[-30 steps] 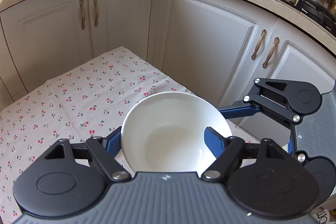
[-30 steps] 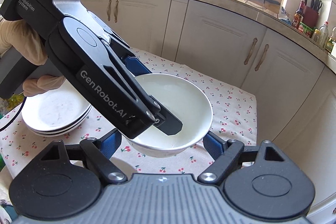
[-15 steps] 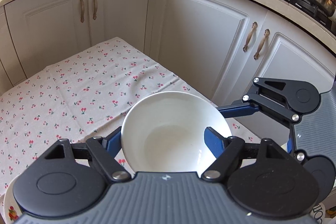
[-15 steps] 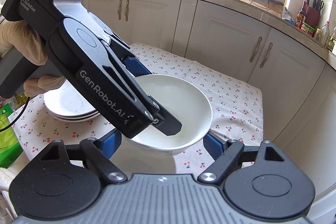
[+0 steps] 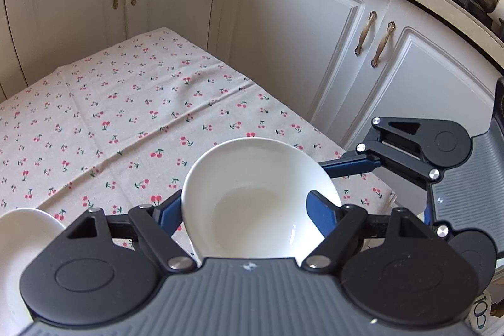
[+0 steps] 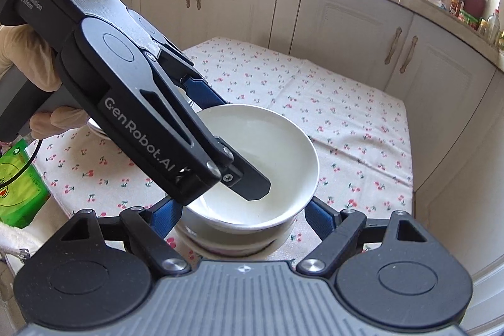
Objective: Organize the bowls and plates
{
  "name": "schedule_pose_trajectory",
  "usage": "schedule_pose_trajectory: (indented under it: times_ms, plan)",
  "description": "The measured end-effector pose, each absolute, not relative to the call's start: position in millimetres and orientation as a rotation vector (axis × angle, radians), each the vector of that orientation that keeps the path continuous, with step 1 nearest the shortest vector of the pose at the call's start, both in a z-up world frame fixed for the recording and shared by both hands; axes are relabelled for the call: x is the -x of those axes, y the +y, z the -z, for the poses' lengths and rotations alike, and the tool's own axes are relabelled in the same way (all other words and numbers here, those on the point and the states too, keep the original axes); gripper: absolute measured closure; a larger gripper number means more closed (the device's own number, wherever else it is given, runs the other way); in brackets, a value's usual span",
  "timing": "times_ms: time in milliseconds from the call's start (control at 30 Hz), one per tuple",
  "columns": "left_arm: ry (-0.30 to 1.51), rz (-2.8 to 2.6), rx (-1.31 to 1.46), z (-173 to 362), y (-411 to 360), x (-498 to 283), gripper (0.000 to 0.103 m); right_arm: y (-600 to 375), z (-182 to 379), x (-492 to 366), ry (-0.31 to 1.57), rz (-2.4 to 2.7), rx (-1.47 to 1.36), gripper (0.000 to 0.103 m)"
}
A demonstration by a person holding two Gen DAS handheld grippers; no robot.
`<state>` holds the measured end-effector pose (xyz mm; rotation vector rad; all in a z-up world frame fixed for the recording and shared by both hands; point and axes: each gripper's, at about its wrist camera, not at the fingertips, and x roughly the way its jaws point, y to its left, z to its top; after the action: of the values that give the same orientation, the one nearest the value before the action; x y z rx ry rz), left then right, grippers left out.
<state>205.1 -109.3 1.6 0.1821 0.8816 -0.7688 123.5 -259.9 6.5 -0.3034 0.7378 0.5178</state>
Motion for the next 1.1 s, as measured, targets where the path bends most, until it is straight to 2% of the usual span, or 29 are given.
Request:
schedule_pose_trajectory:
  times_ms: [400,467,533,567,633,833,1100]
  plan:
    - [0.883,0.784,-0.167,8.6,-107.3,-205.2,0.022,-264.1,-3.0,-124.0,0.747,-0.536,0.271,0.015]
    - [0.876,0.79,-0.175,9.7,-107.5,-204.7,0.018,-264.9,-2.1,-125.4,0.752,-0.538,0.256,0.014]
    - [0.859,0.804,-0.18,9.8,-107.1,-202.8,0.015,-265.6,-1.8,-125.1,0.743,-0.533,0.252,0.002]
    - [0.842,0.812,-0.187,9.3,-105.9,-201.0,0.011,-265.7,-2.3,-123.8,0.728,-0.533,0.254,0.0]
    - [0.806,0.819,-0.212,7.1,-101.8,-195.8,0.006,-265.4,-4.4,-119.8,0.713,-0.552,0.265,0.0]
    - [0.741,0.838,-0.286,8.1,-73.0,-181.2,0.005,-268.0,-2.5,-105.4,0.687,-0.587,0.364,0.0]
    - [0.723,0.888,-0.3,11.2,-40.9,-173.2,0.005,-269.1,20.2,-113.5,0.754,-0.637,0.449,0.0]
